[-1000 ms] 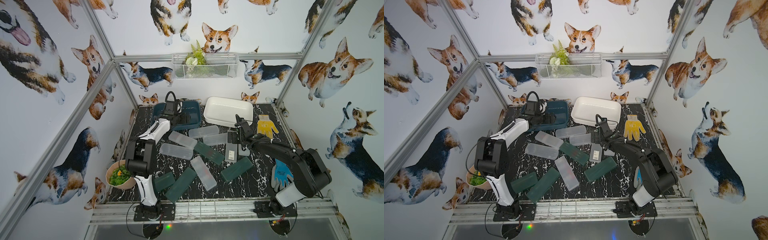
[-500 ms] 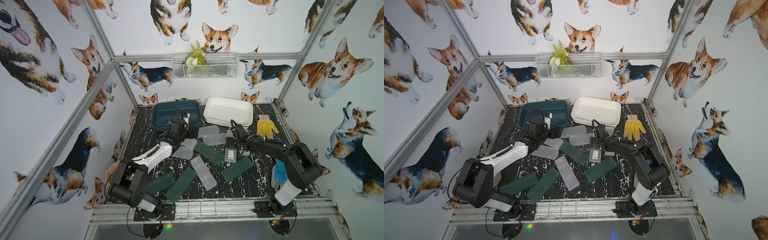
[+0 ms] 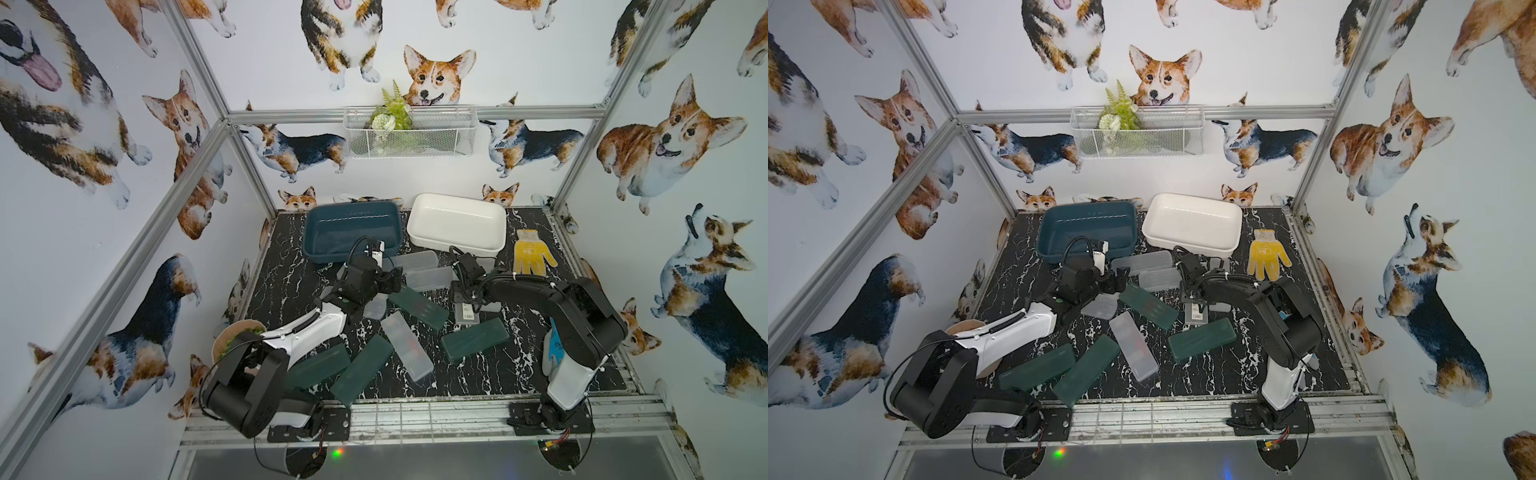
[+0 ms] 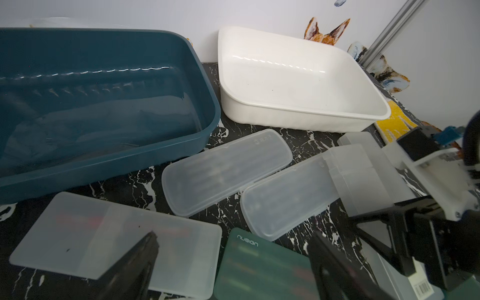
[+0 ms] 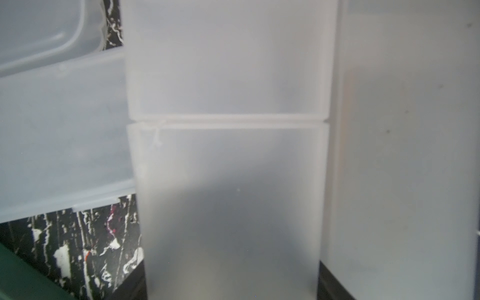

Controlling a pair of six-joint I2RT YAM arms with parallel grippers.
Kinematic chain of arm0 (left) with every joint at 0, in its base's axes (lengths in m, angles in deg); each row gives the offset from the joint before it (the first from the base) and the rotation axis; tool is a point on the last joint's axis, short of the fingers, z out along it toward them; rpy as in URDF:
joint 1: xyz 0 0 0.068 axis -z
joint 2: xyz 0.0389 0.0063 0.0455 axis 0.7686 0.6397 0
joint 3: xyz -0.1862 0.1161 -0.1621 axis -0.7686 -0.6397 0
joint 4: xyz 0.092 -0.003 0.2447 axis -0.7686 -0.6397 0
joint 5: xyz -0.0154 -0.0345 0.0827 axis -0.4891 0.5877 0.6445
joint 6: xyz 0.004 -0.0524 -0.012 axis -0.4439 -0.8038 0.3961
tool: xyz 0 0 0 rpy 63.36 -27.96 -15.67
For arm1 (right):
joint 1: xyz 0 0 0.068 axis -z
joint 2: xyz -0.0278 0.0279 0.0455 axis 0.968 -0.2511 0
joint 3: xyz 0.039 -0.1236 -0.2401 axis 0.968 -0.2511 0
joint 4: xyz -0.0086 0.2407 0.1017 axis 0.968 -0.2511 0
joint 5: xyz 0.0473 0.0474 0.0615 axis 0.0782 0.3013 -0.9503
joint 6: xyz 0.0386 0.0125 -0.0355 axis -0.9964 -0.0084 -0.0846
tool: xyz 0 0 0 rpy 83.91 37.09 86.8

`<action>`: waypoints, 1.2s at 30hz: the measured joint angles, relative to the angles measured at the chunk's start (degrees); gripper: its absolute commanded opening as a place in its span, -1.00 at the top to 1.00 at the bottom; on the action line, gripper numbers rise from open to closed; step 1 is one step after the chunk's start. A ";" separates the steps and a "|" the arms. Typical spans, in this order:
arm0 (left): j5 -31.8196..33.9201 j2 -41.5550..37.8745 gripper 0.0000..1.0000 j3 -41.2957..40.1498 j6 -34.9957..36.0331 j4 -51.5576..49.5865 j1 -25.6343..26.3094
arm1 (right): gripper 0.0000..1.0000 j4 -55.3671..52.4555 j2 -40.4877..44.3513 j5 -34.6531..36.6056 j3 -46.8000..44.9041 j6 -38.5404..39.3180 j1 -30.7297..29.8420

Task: Place the pencil cases by color into the storage box
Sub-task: Pick up the pencil case from the center of the board.

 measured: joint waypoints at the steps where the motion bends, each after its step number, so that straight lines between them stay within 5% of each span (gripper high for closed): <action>1: 0.48 0.00 -0.84 -0.11 -0.07 0.02 0.17 | -0.04 -0.42 0.00 0.28 0.28 -0.02 -0.04; 12: 1.46 -0.04 -0.84 -0.04 -0.63 0.20 1.64 | 0.22 -1.36 4.57 0.57 3.48 0.33 -0.11; 28: -2.91 3.67 -0.85 1.14 0.90 2.86 2.69 | 0.21 -1.68 11.47 1.18 7.26 3.50 0.13; 36: -8.96 6.40 -0.85 3.74 3.39 6.47 3.45 | 0.16 4.74 9.99 2.12 10.78 7.80 8.28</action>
